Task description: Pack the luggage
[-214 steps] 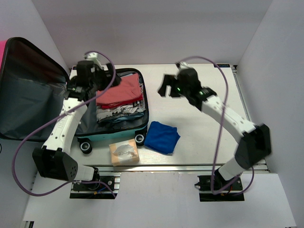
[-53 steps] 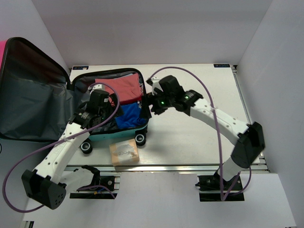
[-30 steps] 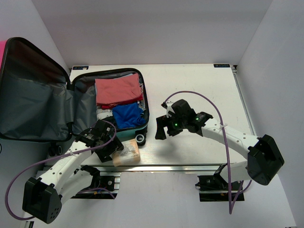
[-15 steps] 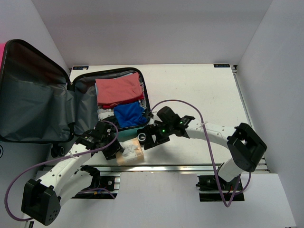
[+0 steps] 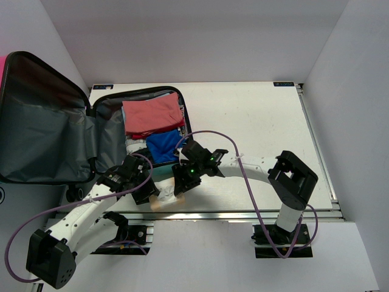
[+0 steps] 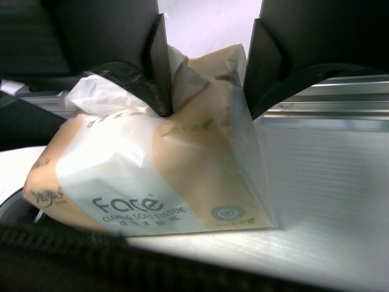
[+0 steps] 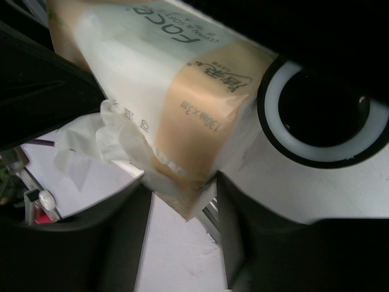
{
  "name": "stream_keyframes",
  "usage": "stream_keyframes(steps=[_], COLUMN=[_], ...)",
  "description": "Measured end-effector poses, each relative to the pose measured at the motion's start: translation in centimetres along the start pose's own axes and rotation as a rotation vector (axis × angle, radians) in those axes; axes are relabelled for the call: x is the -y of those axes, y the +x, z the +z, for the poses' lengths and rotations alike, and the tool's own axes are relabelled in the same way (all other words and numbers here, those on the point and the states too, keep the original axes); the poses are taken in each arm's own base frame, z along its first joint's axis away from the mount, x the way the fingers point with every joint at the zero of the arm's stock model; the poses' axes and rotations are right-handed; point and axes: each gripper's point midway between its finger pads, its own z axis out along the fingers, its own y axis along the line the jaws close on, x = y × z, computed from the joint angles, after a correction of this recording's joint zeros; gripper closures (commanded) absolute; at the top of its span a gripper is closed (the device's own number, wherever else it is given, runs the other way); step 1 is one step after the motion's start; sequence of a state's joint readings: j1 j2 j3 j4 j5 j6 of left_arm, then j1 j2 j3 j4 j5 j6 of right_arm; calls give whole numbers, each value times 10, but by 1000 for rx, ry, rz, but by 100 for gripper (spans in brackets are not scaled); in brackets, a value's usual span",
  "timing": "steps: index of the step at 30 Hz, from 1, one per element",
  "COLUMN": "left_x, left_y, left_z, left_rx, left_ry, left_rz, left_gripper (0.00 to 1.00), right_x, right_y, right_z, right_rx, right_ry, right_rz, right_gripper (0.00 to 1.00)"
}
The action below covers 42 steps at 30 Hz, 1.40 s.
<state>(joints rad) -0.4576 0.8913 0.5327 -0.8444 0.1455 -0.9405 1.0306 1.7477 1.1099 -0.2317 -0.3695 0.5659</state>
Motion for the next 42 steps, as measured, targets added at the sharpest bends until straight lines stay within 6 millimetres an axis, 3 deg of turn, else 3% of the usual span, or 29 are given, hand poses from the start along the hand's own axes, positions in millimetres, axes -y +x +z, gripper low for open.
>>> stream_keyframes(steps=[2,4,8,13,15,19,25,28,35,39,42], left_x=[-1,-2,-5,-13,-14,-13,-9,0,41,52,52], left_y=[1,3,6,10,10,10,10,3,-26,-45,-65], left_z=[-3,-6,-9,-5,-5,-6,-11,-31,-99,-125,-137], left_rx=[5,9,16,5,8,16,16,45,208,317,425], left_ry=[3,9,20,-5,-9,-3,18,43,175,202,179], left_rz=[8,11,14,-6,-11,-14,2,41,146,155,109], left_gripper=[28,26,30,56,62,97,100,100,100,100,100], right_x=[-1,0,-3,-5,-5,-5,-11,-18,-49,-67,-76], right_y=[-1,-1,3,5,5,5,4,-2,-43,-75,-109], right_z=[3,6,7,8,8,7,2,-6,-55,-77,-81], right_rx=[-7,-16,-30,-36,-37,-38,-62,-53,67,127,183], right_ry=[5,9,12,11,13,15,33,38,50,67,93], right_rz=[0,2,1,-3,-1,-1,-57,-121,-261,-325,-363], right_gripper=[68,73,83,90,92,98,100,100,100,100,100])
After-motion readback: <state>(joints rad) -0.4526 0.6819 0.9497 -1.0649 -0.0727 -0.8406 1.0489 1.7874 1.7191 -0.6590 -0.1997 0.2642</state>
